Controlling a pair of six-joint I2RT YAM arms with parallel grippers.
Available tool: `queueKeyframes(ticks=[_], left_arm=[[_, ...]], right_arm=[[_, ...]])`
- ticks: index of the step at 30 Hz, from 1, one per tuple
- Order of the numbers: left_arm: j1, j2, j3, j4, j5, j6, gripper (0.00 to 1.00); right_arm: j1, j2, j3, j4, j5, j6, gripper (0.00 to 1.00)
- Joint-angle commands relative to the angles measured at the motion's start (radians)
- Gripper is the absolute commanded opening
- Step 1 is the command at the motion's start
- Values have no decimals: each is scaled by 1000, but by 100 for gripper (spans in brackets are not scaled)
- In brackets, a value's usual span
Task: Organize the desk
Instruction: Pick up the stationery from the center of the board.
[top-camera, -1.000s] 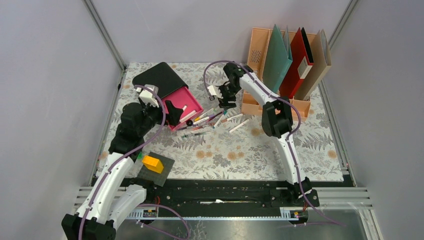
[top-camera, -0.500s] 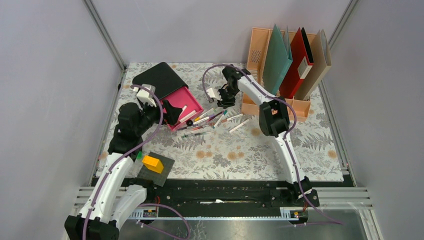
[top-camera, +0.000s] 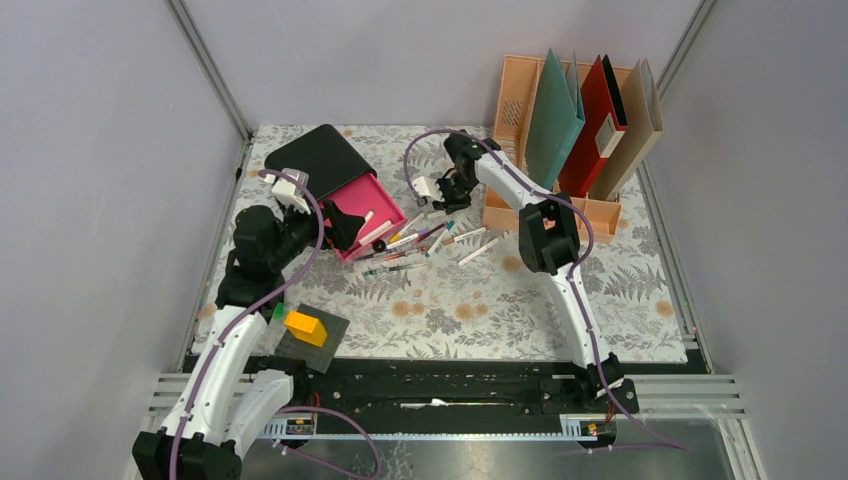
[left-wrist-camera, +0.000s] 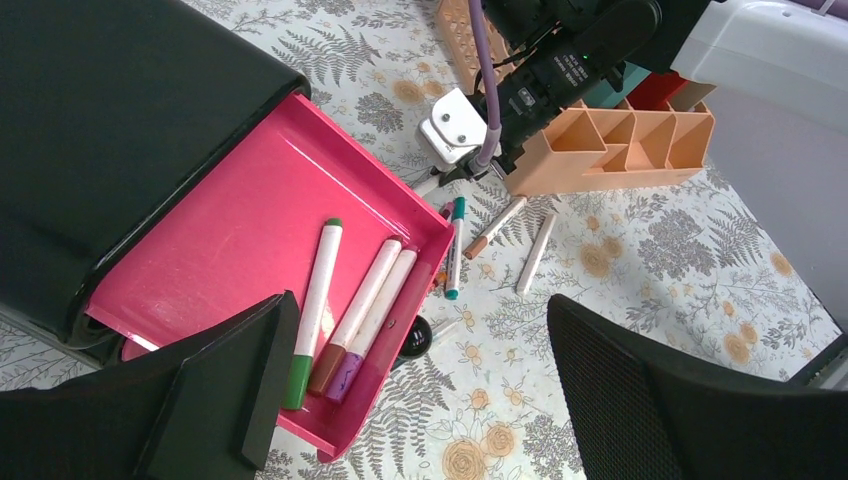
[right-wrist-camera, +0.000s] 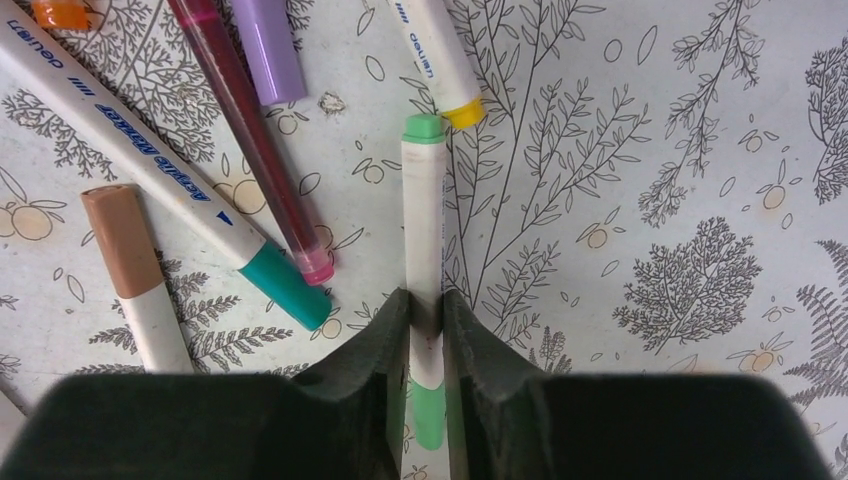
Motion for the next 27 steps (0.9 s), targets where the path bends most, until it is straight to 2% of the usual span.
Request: queueKeyframes(ticks=[1, 8, 10, 14, 19, 27], left_arm=[[13, -7, -3, 71, 52, -16, 99], [20, -11, -8, 83, 76, -27, 99], [21, -12, -11, 87, 82, -31, 99], [26, -11, -13, 101, 110, -39, 99], [32, -12, -25, 151, 187, -63, 99], [34, -11, -59, 246, 282, -144, 99]], right_arm=[[19, -42, -82, -51, 62, 40, 18], [26, -82, -167, -46, 129, 137, 7], [27, -96, -198, -23, 149, 170, 0], [28, -146, -278, 67, 155, 268, 0], [29, -208, -328, 171, 139, 496, 0], [29, -326, -446, 294, 43, 730, 0]])
